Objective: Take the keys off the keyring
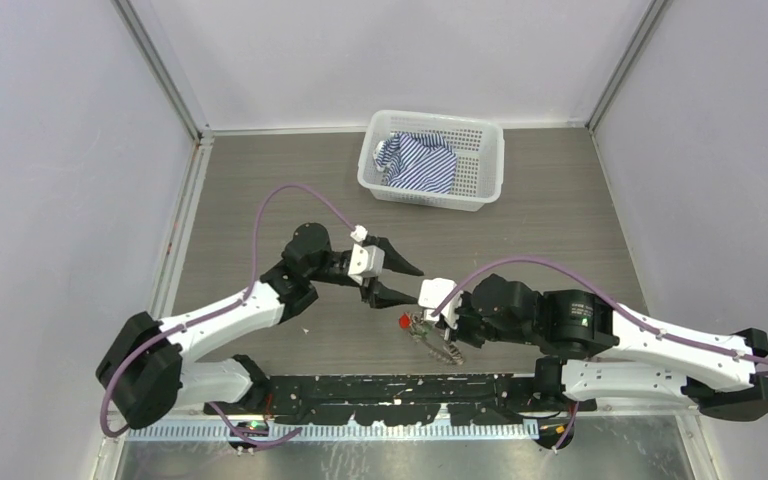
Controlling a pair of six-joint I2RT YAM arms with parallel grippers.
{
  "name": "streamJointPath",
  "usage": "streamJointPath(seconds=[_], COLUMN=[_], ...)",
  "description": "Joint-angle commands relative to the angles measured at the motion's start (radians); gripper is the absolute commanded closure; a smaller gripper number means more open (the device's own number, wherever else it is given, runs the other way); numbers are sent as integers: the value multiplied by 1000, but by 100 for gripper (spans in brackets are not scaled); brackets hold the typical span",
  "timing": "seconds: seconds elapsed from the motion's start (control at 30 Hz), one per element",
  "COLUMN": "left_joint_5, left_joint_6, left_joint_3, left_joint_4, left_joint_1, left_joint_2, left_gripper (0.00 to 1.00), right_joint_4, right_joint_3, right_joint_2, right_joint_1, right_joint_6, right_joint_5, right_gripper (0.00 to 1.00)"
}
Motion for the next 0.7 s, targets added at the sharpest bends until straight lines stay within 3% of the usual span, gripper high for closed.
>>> streamJointPath(seconds=[0.0,0.1,0.37,0.53,0.67], left_joint_5=[176,216,256,279,301], left_joint_6=[-158,-210,-153,-240,-403], left_joint_3=[5,22,56,77,92], left_joint_4=[276,341,220,299,479], left_joint_1=[6,8,5,5,6], left_joint_2=[60,121,147,214,309], left_gripper=[47,47,47,49,52], right_joint_4=[58,58,35,25,46], right_joint_3=[23,23,14,-9,-30], right_joint_2=[2,17,30,32,23], right_joint_1=[9,15,54,79,102], right_joint_6=[-82,-105,-170,-199,-223], right_joint_5=[86,101,181,227,280], right_gripper=[99,99,99,99,99])
